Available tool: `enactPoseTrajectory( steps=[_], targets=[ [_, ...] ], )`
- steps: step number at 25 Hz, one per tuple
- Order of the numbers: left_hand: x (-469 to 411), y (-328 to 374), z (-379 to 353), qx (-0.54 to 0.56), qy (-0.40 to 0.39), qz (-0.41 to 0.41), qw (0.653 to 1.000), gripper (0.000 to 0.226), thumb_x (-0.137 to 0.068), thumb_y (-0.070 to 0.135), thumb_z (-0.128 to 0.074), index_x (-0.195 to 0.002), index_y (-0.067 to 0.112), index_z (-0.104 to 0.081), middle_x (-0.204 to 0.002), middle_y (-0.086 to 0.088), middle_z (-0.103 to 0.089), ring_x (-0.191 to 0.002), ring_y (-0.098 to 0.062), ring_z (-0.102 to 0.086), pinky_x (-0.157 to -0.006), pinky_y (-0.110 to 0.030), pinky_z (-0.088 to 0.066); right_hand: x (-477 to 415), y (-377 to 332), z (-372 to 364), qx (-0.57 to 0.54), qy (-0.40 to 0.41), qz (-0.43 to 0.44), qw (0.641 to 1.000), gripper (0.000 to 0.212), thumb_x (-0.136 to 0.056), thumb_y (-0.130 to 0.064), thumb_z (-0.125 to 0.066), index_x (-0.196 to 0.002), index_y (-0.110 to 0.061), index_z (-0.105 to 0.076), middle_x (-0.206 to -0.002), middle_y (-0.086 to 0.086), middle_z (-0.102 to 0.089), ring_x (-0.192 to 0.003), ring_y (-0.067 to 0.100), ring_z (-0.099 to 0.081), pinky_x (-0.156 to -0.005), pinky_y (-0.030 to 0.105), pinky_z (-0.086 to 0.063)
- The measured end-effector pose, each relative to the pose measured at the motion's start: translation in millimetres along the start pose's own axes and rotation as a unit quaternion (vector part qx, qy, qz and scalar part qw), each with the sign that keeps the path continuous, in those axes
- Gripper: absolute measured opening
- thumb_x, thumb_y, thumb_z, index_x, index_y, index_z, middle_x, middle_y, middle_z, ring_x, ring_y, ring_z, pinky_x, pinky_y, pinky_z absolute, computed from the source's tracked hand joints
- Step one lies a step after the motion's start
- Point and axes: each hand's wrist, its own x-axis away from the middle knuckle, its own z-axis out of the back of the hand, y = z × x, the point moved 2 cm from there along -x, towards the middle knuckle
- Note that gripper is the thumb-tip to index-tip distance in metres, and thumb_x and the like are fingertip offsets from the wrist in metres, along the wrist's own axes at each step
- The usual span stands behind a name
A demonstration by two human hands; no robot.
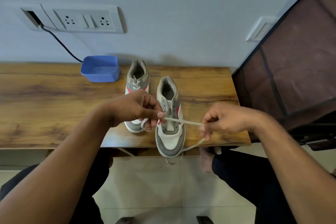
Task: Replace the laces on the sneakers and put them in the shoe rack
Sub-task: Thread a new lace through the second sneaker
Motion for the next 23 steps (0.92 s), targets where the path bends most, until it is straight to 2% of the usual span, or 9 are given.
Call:
enactPoseTrajectory(
  steps=[2, 4, 7, 11, 13, 15, 17, 20, 23],
  targets=[
    [-5, 2, -8, 0.001, -0.011, -0.004, 1.000, 0.011, -0.094, 0.006, -0.067, -0.091, -0.001, -0.074, -0.071, -0.015, -0.069, -0.065, -0.026, -0.061, -0.064, -0.024, -0.052, 1, -3, -4, 0.003, -0.023, 0.007, 1.000, 0.014, -0.098, -0.032, -0.074, -0.102, -0.022, -0.082, -0.092, -0.008, -0.080, -0.083, 0.006, -0.071, -0.079, 0.025, -0.050],
    [-14, 7, -20, 0.005, -0.027, -0.022, 0.999, 0.011, -0.095, 0.006, -0.067, -0.092, -0.003, -0.073, -0.072, -0.015, -0.069, -0.065, -0.024, -0.061, -0.065, -0.026, -0.052, -12, -18, -19, -0.092, 0.016, 0.063, 0.994, 0.022, -0.099, -0.031, -0.072, -0.110, -0.012, -0.078, -0.100, -0.004, -0.081, -0.097, 0.014, -0.075, -0.092, 0.032, -0.057],
    [-16, 12, -18, 0.004, -0.025, -0.031, 0.999, 0.013, -0.094, 0.008, -0.067, -0.094, -0.004, -0.073, -0.076, -0.021, -0.069, -0.068, -0.028, -0.061, -0.065, -0.027, -0.054, -24, -21, -25, -0.155, 0.084, 0.085, 0.981, 0.018, -0.101, -0.022, -0.069, -0.103, -0.007, -0.079, -0.086, 0.005, -0.080, -0.088, 0.017, -0.076, -0.092, 0.038, -0.060],
    [-6, 4, 2, -0.023, 0.014, 0.018, 0.999, 0.013, -0.094, 0.008, -0.068, -0.095, -0.003, -0.075, -0.077, -0.019, -0.073, -0.068, -0.026, -0.066, -0.066, -0.026, -0.056, -1, 7, 1, -0.020, 0.031, -0.010, 0.999, 0.017, -0.100, -0.027, -0.071, -0.098, -0.015, -0.082, -0.085, 0.002, -0.081, -0.078, 0.004, -0.069, -0.081, 0.039, -0.055],
    [-12, 5, -9, -0.034, 0.007, 0.021, 0.999, 0.014, -0.094, 0.008, -0.069, -0.096, -0.005, -0.073, -0.078, -0.018, -0.073, -0.069, -0.027, -0.066, -0.068, -0.029, -0.057, -2, 1, -6, -0.024, 0.014, -0.001, 1.000, 0.017, -0.097, -0.032, -0.075, -0.104, -0.018, -0.082, -0.091, 0.001, -0.081, -0.081, 0.008, -0.069, -0.079, 0.036, -0.053],
    [-22, 8, -23, -0.030, -0.003, 0.011, 0.999, 0.016, -0.094, 0.009, -0.069, -0.099, -0.007, -0.072, -0.082, -0.020, -0.074, -0.071, -0.026, -0.068, -0.071, -0.031, -0.057, -15, -14, -19, -0.111, 0.050, 0.048, 0.991, 0.021, -0.096, -0.030, -0.076, -0.111, -0.014, -0.079, -0.100, 0.002, -0.081, -0.098, 0.015, -0.075, -0.092, 0.035, -0.056],
    [-26, 8, -27, -0.021, -0.009, 0.008, 1.000, 0.015, -0.094, 0.007, -0.068, -0.102, -0.005, -0.073, -0.088, -0.021, -0.076, -0.076, -0.026, -0.070, -0.074, -0.029, -0.059, -25, -15, -24, -0.150, 0.091, 0.066, 0.982, 0.013, -0.097, -0.022, -0.075, -0.102, -0.011, -0.079, -0.094, 0.005, -0.082, -0.098, 0.019, -0.077, -0.097, 0.042, -0.059],
    [-25, 2, -20, 0.024, 0.007, 0.028, 0.999, 0.015, -0.095, -0.006, -0.061, -0.108, -0.007, -0.070, -0.095, -0.024, -0.076, -0.085, -0.033, -0.073, -0.079, -0.031, -0.062, -19, -1, -15, -0.129, 0.098, 0.033, 0.986, 0.009, -0.097, -0.020, -0.075, -0.090, -0.021, -0.081, -0.086, 0.005, -0.081, -0.094, 0.021, -0.077, -0.093, 0.044, -0.060],
    [-28, 3, -24, 0.024, 0.027, 0.037, 0.999, 0.016, -0.095, -0.009, -0.060, -0.108, -0.006, -0.068, -0.094, -0.023, -0.076, -0.083, -0.032, -0.075, -0.082, -0.038, -0.063, -18, -1, -19, -0.178, 0.102, 0.025, 0.978, 0.010, -0.096, -0.018, -0.075, -0.103, -0.011, -0.077, -0.090, 0.008, -0.081, -0.088, 0.018, -0.078, -0.080, 0.034, -0.062]
  ],
)
